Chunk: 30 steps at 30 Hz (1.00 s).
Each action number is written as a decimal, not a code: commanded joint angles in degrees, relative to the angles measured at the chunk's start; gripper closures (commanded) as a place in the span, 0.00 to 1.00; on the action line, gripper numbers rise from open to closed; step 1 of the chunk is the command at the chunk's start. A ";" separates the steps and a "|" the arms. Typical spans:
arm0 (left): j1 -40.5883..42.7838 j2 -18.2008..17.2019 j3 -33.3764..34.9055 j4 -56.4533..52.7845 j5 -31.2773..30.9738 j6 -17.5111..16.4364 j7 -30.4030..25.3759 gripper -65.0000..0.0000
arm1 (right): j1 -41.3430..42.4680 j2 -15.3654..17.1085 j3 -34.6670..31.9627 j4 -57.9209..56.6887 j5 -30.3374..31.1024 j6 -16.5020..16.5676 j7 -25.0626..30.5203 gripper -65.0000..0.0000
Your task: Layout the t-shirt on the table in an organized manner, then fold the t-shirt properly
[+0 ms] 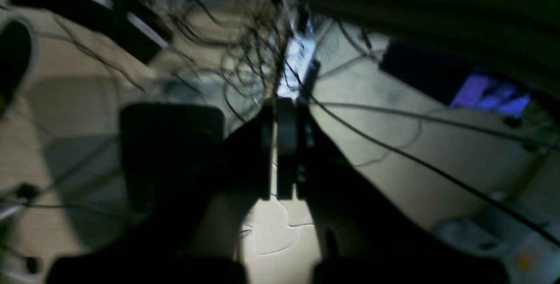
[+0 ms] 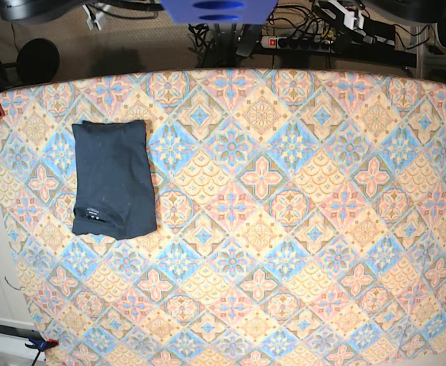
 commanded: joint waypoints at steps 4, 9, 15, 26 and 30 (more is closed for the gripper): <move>-4.27 -0.32 5.88 -7.21 0.96 -0.41 -2.98 1.00 | 4.02 0.92 -0.09 -8.91 -3.62 0.62 6.92 0.95; -11.66 -0.49 11.06 -19.52 3.51 -0.32 -11.42 1.00 | 8.50 0.75 -0.61 -17.17 -5.46 0.62 13.42 0.95; -22.47 0.82 21.79 -37.01 5.97 -0.32 -22.14 1.00 | 11.49 0.57 -3.34 -21.74 -5.46 0.62 18.70 0.95; -26.87 1.97 30.32 -41.32 5.80 7.24 -31.55 1.00 | 11.49 0.57 -3.69 -22.01 -5.37 -13.57 20.72 0.95; -28.27 2.58 30.14 -41.50 5.71 10.05 -31.55 1.00 | 12.11 0.04 -3.95 -22.01 -5.37 -17.53 20.72 0.95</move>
